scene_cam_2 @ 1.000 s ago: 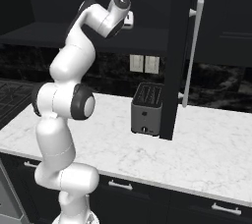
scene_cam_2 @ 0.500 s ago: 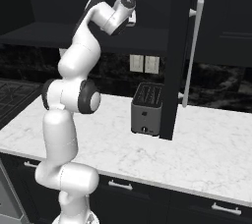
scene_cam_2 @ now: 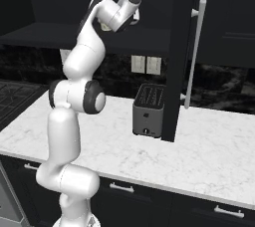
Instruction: Gather all objects into one cabinet and sort the glasses and bowls to opposite sides.
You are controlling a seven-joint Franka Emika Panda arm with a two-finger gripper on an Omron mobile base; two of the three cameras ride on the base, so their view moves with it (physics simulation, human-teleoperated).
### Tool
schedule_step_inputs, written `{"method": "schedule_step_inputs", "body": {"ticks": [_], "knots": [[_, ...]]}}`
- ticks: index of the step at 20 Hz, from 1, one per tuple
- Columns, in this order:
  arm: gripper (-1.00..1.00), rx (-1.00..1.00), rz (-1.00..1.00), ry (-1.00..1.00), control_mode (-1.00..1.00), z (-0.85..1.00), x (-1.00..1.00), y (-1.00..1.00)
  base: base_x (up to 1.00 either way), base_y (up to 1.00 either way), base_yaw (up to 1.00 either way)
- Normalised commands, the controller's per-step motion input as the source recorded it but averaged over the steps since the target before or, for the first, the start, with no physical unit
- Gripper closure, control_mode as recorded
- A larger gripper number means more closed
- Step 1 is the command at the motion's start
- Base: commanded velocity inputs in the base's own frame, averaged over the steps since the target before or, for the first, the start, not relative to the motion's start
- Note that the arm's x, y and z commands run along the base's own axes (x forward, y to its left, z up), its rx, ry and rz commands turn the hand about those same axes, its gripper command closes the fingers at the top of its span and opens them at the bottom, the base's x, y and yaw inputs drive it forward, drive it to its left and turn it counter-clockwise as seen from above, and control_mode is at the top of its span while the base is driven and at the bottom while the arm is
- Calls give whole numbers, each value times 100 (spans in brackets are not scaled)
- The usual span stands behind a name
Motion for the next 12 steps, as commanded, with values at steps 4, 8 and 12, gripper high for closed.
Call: {"method": "schedule_step_inputs", "body": {"ticks": [4,8,12], "knots": [[100,0,0,-4,-100,-2,2,42,0,0,0],[100,0,1,-2,-100,-6,8,27,0,0,0],[100,0,2,-2,-100,-3,1,4,0,0,0]]}}
